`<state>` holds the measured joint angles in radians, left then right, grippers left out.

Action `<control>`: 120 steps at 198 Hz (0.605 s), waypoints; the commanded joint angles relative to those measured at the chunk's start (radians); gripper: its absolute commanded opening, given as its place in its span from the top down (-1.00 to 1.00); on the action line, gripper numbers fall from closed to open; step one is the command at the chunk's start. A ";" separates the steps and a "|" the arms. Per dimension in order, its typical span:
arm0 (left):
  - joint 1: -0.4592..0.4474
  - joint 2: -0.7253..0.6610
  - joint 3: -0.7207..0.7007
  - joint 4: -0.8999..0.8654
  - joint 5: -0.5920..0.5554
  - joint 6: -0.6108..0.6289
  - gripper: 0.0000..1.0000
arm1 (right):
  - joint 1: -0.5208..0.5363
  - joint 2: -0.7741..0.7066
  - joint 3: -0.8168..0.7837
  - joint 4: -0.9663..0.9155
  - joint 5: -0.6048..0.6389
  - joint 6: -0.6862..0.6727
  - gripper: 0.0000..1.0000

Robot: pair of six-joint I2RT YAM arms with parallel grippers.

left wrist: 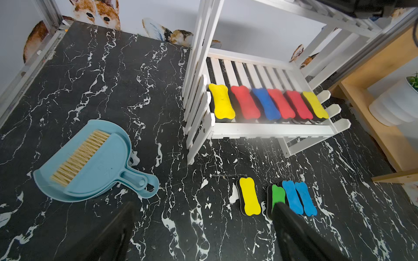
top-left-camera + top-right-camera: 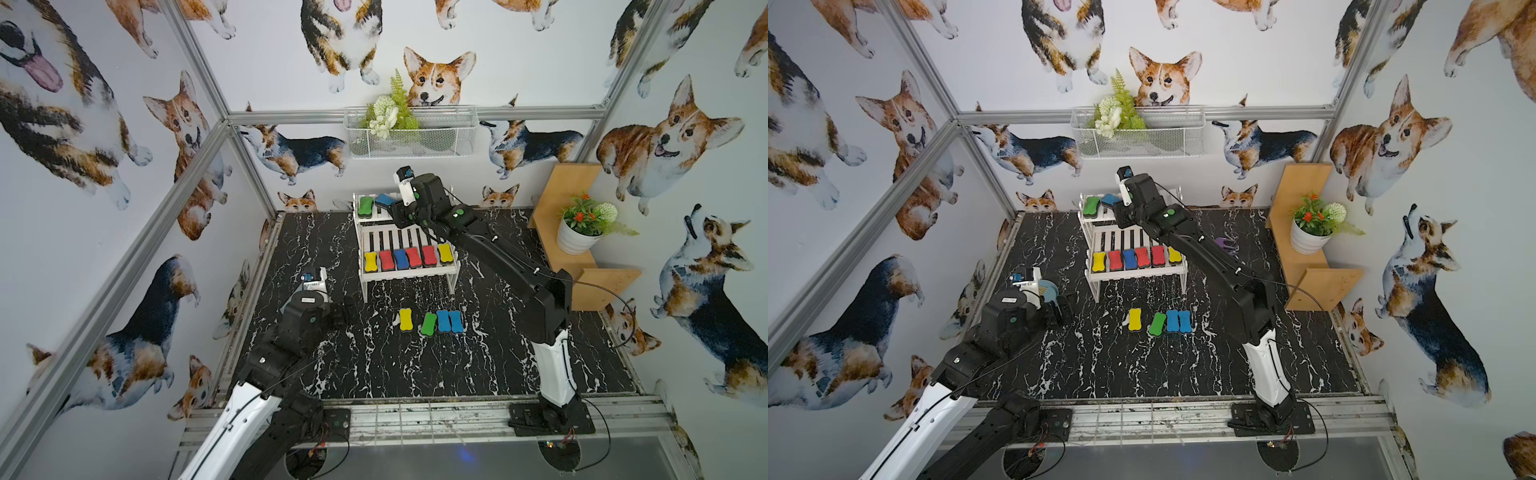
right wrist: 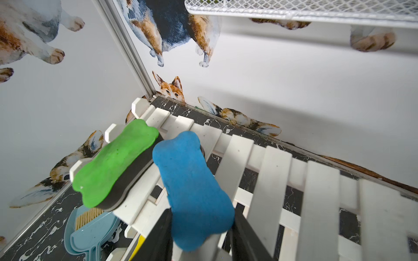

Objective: Remove the whiteboard erasers from the shelf
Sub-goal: Pick up the whiteboard eraser from the shelf.

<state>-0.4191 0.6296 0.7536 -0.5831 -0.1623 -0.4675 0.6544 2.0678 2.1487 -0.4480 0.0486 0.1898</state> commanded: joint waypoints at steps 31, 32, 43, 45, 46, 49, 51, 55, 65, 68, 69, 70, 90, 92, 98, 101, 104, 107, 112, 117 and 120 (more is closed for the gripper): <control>0.002 0.002 -0.005 0.021 -0.004 0.003 -0.99 | 0.012 -0.108 -0.096 0.034 0.065 0.062 0.19; 0.002 0.002 -0.005 0.022 -0.003 0.003 -0.99 | 0.012 -0.109 -0.098 0.033 0.069 0.063 0.19; 0.002 0.004 -0.005 0.024 -0.001 0.000 -0.99 | 0.014 -0.123 -0.115 0.024 0.113 0.080 0.20; 0.002 0.004 -0.005 0.023 0.000 0.000 -0.99 | 0.014 -0.126 -0.120 0.023 0.119 0.083 0.20; 0.002 0.004 -0.005 0.024 0.000 0.000 -0.99 | 0.014 -0.128 -0.123 0.023 0.124 0.085 0.20; 0.001 0.004 -0.005 0.025 0.000 0.000 -0.99 | 0.016 -0.133 -0.132 0.025 0.137 0.089 0.20; 0.002 0.004 -0.005 0.025 0.001 -0.001 -0.99 | 0.017 -0.137 -0.140 0.027 0.143 0.092 0.20; 0.002 0.004 -0.005 0.025 0.001 -0.002 -0.99 | 0.019 -0.148 -0.156 0.035 0.162 0.097 0.20; 0.002 0.004 -0.004 0.025 0.001 -0.003 -0.99 | 0.024 -0.179 -0.209 0.064 0.183 0.111 0.21; 0.002 0.003 -0.004 0.025 0.000 -0.003 -0.99 | 0.026 -0.189 -0.227 0.076 0.187 0.115 0.21; 0.002 0.003 -0.004 0.025 0.000 -0.003 -0.99 | 0.027 -0.193 -0.234 0.079 0.188 0.116 0.20; 0.002 0.002 -0.004 0.025 0.000 -0.003 -0.99 | 0.029 -0.197 -0.241 0.083 0.189 0.117 0.20; 0.002 -0.001 0.002 0.024 -0.005 0.000 -0.99 | 0.056 -0.280 -0.356 0.153 0.229 0.120 0.20; 0.002 -0.001 0.002 0.023 -0.005 0.001 -0.99 | 0.059 -0.289 -0.366 0.156 0.232 0.121 0.20; 0.002 -0.002 0.004 0.022 -0.007 0.001 -0.99 | 0.067 -0.309 -0.391 0.162 0.239 0.124 0.20; 0.000 -0.002 0.005 0.022 -0.008 0.001 -0.99 | 0.071 -0.322 -0.405 0.166 0.243 0.125 0.20; 0.002 -0.002 0.007 0.022 -0.008 0.001 -0.99 | 0.078 -0.334 -0.419 0.170 0.251 0.125 0.20; 0.001 -0.002 0.006 0.022 -0.009 0.002 -0.99 | 0.085 -0.347 -0.434 0.174 0.258 0.126 0.21; 0.001 -0.002 0.009 0.022 -0.009 0.003 -0.99 | 0.095 -0.370 -0.460 0.181 0.277 0.126 0.21; 0.001 -0.002 0.009 0.023 -0.008 0.003 -0.99 | 0.106 -0.394 -0.486 0.189 0.290 0.128 0.21; 0.002 -0.003 0.011 0.025 -0.008 0.002 -0.99 | 0.111 -0.406 -0.502 0.193 0.296 0.130 0.21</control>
<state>-0.4191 0.6285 0.7521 -0.5804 -0.1612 -0.4679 0.7311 1.7451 1.7279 -0.3496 0.2565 0.2935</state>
